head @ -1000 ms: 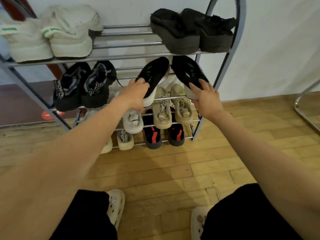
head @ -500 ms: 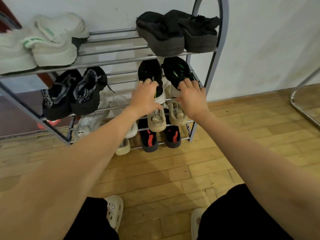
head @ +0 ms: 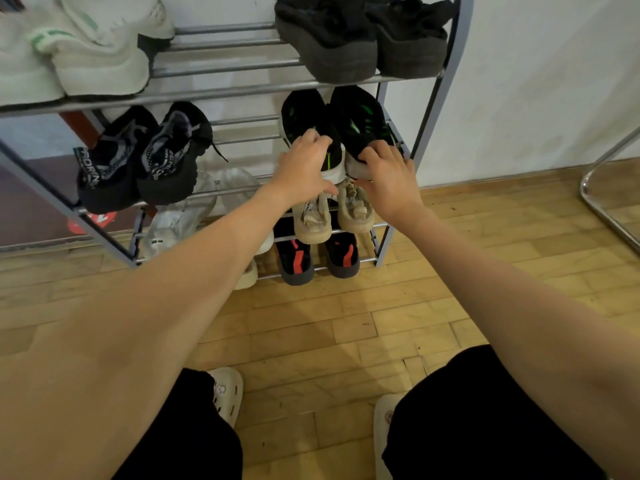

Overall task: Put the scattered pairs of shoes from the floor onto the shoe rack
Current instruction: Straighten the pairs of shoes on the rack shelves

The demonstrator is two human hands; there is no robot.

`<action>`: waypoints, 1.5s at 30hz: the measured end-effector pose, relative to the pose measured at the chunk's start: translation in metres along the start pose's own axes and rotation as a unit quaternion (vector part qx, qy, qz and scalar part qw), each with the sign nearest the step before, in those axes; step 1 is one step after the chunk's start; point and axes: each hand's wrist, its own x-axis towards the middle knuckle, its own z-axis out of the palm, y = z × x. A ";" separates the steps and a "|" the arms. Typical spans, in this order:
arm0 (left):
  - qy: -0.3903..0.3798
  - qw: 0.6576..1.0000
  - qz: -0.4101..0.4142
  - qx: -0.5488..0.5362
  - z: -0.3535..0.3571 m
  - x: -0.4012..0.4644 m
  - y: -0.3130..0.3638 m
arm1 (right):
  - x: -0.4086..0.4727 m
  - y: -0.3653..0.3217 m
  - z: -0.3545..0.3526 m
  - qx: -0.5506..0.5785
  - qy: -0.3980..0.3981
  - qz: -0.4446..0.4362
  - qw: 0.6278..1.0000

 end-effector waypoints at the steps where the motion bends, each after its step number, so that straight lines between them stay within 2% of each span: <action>1: -0.004 1.000 0.004 -0.021 -0.002 -0.001 -0.002 | 0.000 0.000 0.000 0.003 -0.006 0.001 1.000; 4: -0.002 0.998 0.015 -0.069 -0.008 -0.007 -0.010 | -0.002 0.000 0.000 0.011 -0.014 -0.004 1.000; 8: 0.023 0.997 0.058 -0.041 -0.012 -0.022 -0.019 | -0.015 0.001 0.004 -0.018 0.000 -0.031 0.999; 12: 0.114 0.988 0.104 0.028 -0.012 -0.047 -0.028 | -0.039 0.000 0.006 -0.047 0.106 -0.097 0.988; 14: 0.146 0.981 0.119 0.052 -0.006 -0.063 -0.032 | -0.050 -0.001 0.011 -0.072 0.104 -0.173 0.977; 15: 0.129 0.981 0.129 0.063 0.000 -0.071 -0.034 | -0.053 -0.002 0.015 -0.089 0.068 -0.220 0.969; 17: 0.040 0.983 0.150 0.096 0.018 -0.079 -0.040 | -0.057 -0.005 0.028 -0.120 -0.083 -0.286 0.947; 18: -0.012 0.982 0.149 0.115 0.027 -0.081 -0.044 | -0.057 -0.007 0.035 -0.142 -0.157 -0.286 0.935; 19: -0.049 0.981 0.140 0.128 0.037 -0.081 -0.047 | -0.056 -0.009 0.045 -0.163 -0.199 -0.261 0.931; 21: -0.078 0.985 0.092 0.121 0.056 -0.076 -0.053 | -0.052 -0.009 0.064 -0.164 -0.220 -0.163 0.948; 23: -0.086 0.992 0.026 0.091 0.074 -0.070 -0.059 | -0.046 -0.007 0.080 -0.137 -0.198 -0.063 0.969; 25: -0.102 0.993 -0.026 0.047 0.091 -0.062 -0.064 | -0.038 -0.006 0.093 -0.129 -0.172 -0.021 0.976; 31: -0.102 0.989 -0.090 -0.057 0.119 -0.044 -0.062 | -0.017 0.004 0.112 -0.107 -0.159 0.052 0.980; 34: -0.076 0.987 -0.108 -0.093 0.123 -0.039 -0.063 | -0.013 0.011 0.125 -0.046 -0.145 0.089 0.984; 38: -0.052 0.987 -0.082 -0.126 0.129 -0.041 -0.066 | -0.011 0.021 0.126 -0.031 -0.138 0.079 0.987; 45: -0.010 0.992 -0.061 -0.109 0.140 -0.028 -0.050 | -0.024 0.036 0.117 -0.031 -0.124 0.067 0.990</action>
